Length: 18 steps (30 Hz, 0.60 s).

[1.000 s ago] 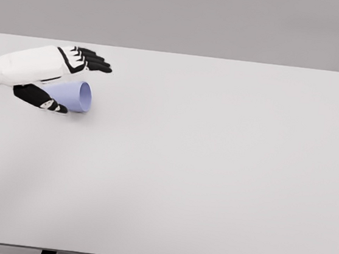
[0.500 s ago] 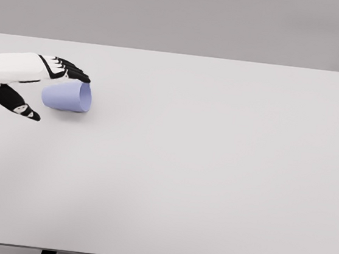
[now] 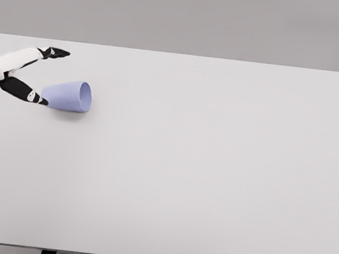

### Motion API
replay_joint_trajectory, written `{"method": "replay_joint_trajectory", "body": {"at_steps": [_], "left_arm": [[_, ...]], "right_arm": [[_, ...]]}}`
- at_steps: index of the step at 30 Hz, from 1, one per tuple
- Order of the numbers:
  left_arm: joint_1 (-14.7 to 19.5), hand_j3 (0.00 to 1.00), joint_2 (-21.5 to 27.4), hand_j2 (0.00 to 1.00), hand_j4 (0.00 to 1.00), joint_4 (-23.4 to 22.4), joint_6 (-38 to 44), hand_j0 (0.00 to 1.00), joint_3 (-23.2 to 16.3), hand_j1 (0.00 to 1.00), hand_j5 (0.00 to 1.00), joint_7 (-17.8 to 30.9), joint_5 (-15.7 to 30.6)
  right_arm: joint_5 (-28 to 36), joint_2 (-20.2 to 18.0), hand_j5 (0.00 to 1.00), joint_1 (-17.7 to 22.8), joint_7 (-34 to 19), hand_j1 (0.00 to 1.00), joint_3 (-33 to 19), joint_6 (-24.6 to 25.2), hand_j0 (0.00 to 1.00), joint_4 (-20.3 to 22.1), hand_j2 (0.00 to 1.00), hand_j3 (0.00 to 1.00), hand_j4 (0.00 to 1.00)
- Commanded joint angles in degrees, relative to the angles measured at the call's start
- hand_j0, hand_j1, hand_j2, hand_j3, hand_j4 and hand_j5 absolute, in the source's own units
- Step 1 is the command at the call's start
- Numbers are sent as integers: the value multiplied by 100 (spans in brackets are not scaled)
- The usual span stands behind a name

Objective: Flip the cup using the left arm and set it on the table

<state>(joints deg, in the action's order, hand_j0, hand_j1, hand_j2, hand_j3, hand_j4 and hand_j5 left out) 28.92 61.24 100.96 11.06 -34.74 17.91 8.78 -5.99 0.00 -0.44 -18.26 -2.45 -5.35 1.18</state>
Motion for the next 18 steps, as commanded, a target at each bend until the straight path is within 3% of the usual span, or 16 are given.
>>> {"method": "replay_joint_trajectory", "body": {"at_steps": [1,3,18], "left_arm": [[0,97,-33,97,97,11,89,97,3,97,97,529,-376],[70,97,-270,97,97,11,177,97,3,97,97,775,-412],[220,97,-877,97,97,-41,555,97,-164,97,97,767,-1071]], "right_arm": [[2,0,100,0,-2,100,-1,-1,100,5,100,100,100],[2,0,100,0,-2,100,-1,-1,100,-4,100,100,100],[2,0,100,0,-2,100,-1,-1,100,5,100,100,100]]}}
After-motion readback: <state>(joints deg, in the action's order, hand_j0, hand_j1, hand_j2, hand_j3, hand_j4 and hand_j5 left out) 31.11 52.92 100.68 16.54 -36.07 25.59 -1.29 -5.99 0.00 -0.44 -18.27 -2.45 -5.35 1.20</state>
